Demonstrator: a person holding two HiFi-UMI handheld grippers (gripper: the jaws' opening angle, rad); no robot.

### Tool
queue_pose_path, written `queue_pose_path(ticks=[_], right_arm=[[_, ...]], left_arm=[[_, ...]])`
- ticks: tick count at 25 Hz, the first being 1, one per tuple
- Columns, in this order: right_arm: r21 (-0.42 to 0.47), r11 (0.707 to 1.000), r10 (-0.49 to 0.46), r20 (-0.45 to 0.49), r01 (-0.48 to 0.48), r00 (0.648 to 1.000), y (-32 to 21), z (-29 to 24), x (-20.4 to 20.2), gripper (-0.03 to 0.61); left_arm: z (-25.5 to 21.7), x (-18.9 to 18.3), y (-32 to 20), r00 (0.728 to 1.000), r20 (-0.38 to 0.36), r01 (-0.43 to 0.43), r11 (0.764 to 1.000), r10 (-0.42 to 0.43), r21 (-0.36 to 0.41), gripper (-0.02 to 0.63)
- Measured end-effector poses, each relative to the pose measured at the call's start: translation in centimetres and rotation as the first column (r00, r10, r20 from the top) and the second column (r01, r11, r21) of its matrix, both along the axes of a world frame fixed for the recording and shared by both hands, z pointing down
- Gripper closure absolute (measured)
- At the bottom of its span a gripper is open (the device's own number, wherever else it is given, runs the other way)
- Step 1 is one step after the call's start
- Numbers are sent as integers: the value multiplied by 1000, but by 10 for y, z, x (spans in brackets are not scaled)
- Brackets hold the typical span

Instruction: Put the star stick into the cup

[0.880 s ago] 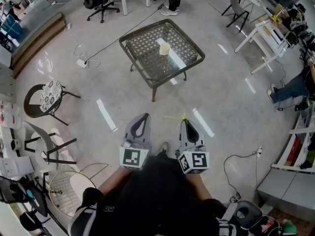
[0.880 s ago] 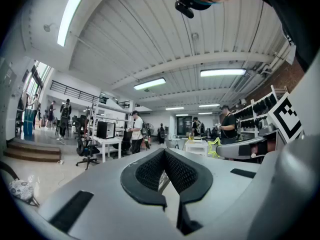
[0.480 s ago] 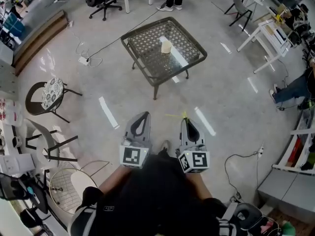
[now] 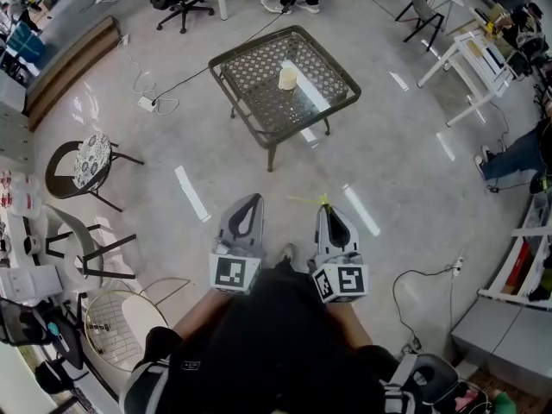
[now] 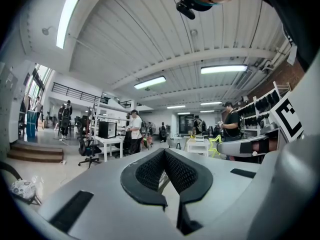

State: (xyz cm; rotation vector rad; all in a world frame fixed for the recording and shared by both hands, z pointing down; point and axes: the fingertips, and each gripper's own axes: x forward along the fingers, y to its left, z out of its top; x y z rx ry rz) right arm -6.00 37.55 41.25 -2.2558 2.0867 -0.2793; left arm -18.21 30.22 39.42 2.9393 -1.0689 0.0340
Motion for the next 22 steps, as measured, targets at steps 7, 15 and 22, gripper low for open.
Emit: queue_pose_path(ticks=[7, 15, 22], right_arm=[[14, 999, -38, -1, 38, 999, 4, 3, 22, 557], [17, 996, -83, -5, 83, 997, 2, 16, 41, 557], [-7, 996, -93, 9, 93, 996, -18, 29, 53, 557]], left_arm=[[3, 23, 7, 999, 28, 20, 1000, -21, 15, 598], [14, 38, 15, 998, 41, 57, 998, -57, 3, 598], [28, 43, -1, 995, 44, 87, 995, -85, -43, 598]])
